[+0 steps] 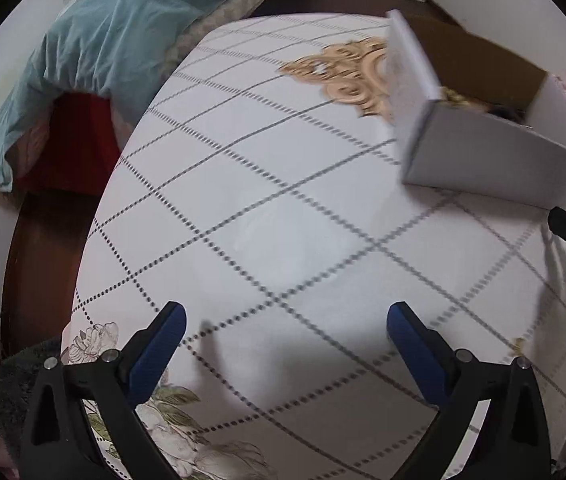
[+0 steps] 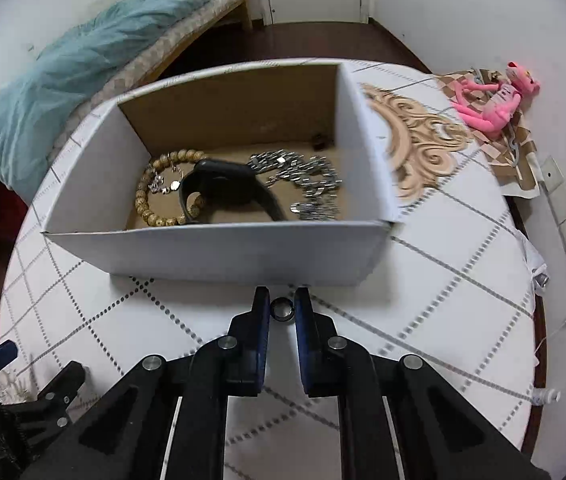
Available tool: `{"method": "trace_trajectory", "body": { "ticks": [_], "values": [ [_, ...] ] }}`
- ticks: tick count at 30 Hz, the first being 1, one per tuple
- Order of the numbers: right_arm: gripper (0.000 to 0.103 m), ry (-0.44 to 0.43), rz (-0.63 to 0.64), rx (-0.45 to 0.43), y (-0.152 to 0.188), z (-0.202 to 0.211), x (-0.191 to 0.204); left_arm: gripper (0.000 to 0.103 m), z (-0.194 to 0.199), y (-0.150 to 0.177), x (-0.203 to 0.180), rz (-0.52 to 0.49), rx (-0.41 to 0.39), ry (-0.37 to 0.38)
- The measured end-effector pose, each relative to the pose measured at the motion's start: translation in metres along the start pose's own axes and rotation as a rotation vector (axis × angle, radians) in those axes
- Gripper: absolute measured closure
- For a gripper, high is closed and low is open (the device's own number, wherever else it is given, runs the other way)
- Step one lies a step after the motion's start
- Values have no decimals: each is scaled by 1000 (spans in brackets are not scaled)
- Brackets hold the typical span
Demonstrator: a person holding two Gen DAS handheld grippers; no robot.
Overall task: Organize jewelry
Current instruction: 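Grasp the small gold charm with the left tool while the right tool grasps a small black ring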
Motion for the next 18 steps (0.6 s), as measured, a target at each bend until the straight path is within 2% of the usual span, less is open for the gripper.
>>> {"method": "trace_trajectory", "body": {
  "ticks": [4, 8, 11, 14, 15, 17, 18],
  "values": [
    [90, 6, -41, -30, 20, 40, -28, 1, 22, 6, -29, -31, -30, 111],
    [90, 36, -93, -43, 42, 68, -56, 1, 40, 22, -73, -116, -52, 236],
    [90, 56, -130, -45, 57, 79, -73, 2, 44, 27, -92, -155, -57, 272],
    [90, 68, -153, -42, 67, 83, -84, 34, 50, 35, -107, -181, -59, 284],
    [90, 70, -156, -42, 70, 85, -86, 38, 49, 35, -109, -187, -56, 285],
    [90, 73, -162, -42, 72, 84, -90, 53, 50, 40, -115, -198, -58, 278],
    [90, 73, -164, -42, 73, 84, -91, 56, 50, 42, -117, -203, -59, 277]
  ]
}}
Point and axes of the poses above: each gripper's, at about its wrist camera, not at the fingertips, and z roughly against the way its jaws point, x to its left, y to its underside, the point moved 5 cm from there along -z, roughly the way its jaws point, and after that the axes turned 8 degrees about -y, right-handed, at the moved point
